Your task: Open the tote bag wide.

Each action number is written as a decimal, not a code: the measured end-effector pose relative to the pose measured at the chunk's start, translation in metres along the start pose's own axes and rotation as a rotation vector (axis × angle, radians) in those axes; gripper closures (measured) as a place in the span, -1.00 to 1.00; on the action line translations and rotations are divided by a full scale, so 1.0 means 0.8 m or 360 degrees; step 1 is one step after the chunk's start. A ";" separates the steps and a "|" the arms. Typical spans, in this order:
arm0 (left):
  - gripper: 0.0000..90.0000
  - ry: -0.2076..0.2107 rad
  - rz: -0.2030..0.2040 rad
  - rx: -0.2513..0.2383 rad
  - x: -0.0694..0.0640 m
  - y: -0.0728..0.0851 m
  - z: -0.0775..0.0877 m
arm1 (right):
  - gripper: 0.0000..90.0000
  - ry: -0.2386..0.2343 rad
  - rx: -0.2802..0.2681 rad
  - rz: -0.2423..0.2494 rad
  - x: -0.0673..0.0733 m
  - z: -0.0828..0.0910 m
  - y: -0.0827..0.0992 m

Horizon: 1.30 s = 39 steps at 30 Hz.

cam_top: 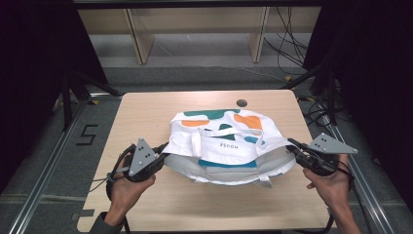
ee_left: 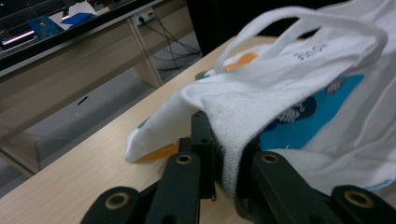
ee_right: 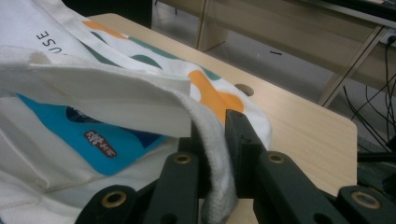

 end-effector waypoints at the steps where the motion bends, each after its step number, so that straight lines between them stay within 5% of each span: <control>1: 0.87 -0.0008 -0.0017 -0.0005 0.001 -0.003 0.001 | 0.84 -0.0007 0.0003 0.0014 -0.002 0.002 -0.003; 21: 0.89 -0.0016 0.0000 -0.0176 0.018 -0.045 0.032 | 0.87 0.0046 -0.0135 0.0097 -0.009 0.032 -0.060; 33: 0.89 0.0037 0.0011 -0.0360 0.011 -0.081 0.075 | 0.91 0.0036 -0.0289 0.0111 -0.005 0.079 -0.101; 39: 0.89 0.0049 0.0031 -0.0376 0.011 -0.086 0.081 | 0.93 0.0038 -0.0315 0.0174 -0.005 0.093 -0.116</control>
Point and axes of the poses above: each handheld gripper's, and its own axes: z roughly backward along the jaws, y roughly out of its underside, x roughly to its left, the point moved 6 cm from there along -z, roughly forward along the jaws, and after that the axes turned 5 degrees about x, right-handed, at the moved point
